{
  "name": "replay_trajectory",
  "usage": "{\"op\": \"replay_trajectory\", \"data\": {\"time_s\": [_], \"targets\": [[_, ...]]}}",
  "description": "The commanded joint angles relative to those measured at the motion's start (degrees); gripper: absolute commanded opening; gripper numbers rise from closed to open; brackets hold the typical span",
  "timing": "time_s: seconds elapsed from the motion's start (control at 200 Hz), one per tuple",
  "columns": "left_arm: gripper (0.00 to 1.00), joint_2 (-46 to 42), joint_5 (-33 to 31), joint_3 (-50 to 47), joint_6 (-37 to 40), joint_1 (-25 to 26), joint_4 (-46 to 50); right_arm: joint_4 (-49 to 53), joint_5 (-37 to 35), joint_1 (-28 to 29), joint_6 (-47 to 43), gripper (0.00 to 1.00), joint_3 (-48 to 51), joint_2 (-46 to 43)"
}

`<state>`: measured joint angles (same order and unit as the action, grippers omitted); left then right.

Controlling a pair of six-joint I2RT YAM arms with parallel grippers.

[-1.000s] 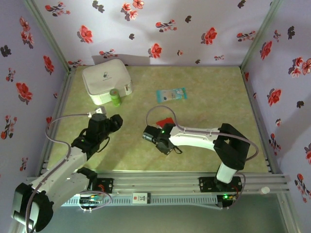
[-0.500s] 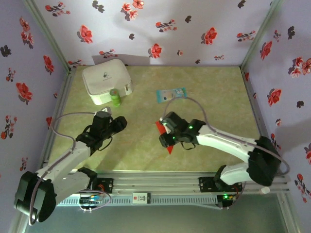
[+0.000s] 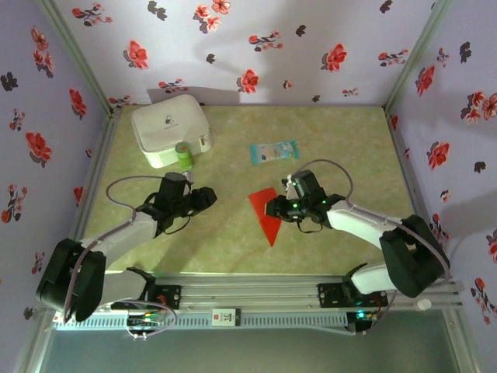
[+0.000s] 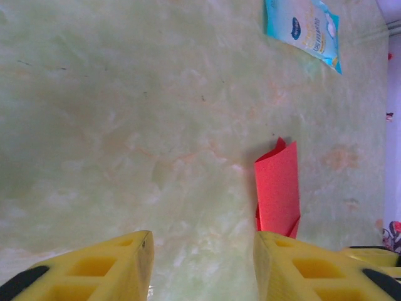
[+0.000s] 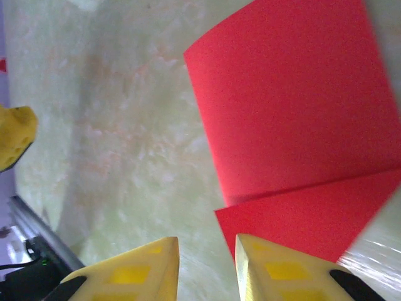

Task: Fold a paper plane with a square sheet of paper (pick it up from the middle)
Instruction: Fold the wing for the fifth time at the center of the table.

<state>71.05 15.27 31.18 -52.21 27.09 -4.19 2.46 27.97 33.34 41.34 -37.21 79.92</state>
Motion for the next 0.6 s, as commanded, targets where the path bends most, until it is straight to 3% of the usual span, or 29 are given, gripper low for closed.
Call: {"op": "replay_trajectory", "data": {"time_s": [0.0, 0.27, 0.595], "targets": [[0.45, 1.7, 2.3, 1.7, -2.0, 0.5, -3.7, -3.8, 4.6, -0.4, 3.2, 0.31, -0.3, 2.1], [0.43, 3.7, 2.7, 3.3, -2.1, 1.6, -4.2, -8.8, 9.5, -0.3, 4.8, 0.24, 0.8, 5.0], [0.42, 3.9, 3.7, 3.2, -1.6, 1.9, -3.9, -5.0, 3.8, -0.3, 3.3, 0.16, 1.9, 7.2]]}}
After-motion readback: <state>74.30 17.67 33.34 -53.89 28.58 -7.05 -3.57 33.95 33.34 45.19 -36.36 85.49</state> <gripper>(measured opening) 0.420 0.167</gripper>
